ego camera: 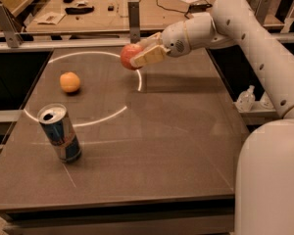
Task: Pick apple
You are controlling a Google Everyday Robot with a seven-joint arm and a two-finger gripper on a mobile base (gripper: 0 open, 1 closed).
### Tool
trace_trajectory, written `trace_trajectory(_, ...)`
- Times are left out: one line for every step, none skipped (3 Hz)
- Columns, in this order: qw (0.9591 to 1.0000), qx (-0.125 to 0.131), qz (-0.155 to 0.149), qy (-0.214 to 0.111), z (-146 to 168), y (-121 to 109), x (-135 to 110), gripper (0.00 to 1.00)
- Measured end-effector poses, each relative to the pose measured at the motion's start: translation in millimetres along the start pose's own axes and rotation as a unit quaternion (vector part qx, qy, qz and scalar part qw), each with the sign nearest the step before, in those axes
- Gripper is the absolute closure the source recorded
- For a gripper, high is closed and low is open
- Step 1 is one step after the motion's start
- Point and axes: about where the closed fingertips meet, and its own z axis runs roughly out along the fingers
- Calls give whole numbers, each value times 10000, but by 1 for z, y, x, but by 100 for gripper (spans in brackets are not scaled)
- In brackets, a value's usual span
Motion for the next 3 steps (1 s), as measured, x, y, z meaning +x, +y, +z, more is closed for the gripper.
trace_trajectory(9990,34,39,-450,-15,-3,-22,100)
trace_trajectory(9945,-90,-44,-1045,-33,2,-60,100)
trace_trajectory(9944,-120,-75,-1047,-35,3,-63,100)
